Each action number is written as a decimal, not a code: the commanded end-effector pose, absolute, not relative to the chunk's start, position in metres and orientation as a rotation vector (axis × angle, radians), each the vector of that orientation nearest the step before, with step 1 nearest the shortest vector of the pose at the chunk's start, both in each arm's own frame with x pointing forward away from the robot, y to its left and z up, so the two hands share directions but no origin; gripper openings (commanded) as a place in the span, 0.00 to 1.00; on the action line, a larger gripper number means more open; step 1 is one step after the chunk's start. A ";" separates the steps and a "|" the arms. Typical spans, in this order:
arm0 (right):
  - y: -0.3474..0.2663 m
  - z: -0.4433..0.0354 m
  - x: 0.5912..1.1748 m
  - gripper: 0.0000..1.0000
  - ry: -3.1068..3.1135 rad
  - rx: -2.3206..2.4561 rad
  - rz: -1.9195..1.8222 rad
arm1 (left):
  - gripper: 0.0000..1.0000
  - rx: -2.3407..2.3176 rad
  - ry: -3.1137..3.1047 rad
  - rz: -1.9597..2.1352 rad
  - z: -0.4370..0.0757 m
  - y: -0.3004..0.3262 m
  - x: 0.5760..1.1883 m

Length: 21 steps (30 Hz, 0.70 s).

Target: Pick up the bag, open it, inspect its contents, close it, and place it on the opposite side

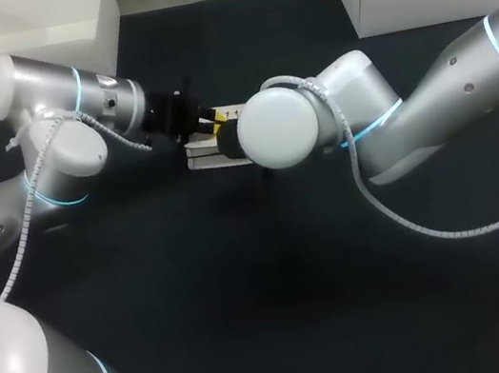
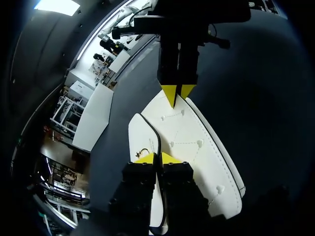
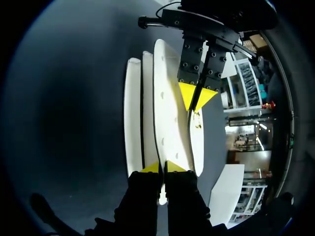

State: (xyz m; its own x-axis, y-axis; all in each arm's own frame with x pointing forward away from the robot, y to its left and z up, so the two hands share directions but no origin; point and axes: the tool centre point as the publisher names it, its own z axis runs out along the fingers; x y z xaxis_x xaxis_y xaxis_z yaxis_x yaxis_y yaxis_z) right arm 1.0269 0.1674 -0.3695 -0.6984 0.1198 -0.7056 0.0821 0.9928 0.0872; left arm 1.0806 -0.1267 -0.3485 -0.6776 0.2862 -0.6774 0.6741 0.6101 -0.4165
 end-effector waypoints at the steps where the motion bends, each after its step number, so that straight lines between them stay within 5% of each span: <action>1: 0.167 -0.371 1.026 0.00 2.345 0.140 0.061 | 0.00 0.724 2.272 -0.888 -0.355 -0.139 1.090; 21: 0.167 -0.371 1.026 0.00 2.345 0.140 0.061 | 0.00 0.694 2.302 -0.917 -0.354 -0.120 1.091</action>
State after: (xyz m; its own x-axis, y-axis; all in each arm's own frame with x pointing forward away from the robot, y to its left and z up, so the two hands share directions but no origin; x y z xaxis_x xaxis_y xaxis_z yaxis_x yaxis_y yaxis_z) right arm 1.0279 0.1693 -0.3692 -0.6982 0.1201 -0.7058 0.0803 0.9927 0.0894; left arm 1.0881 -0.1241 -0.3508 -0.7106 0.2551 -0.6557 0.6351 0.6337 -0.4418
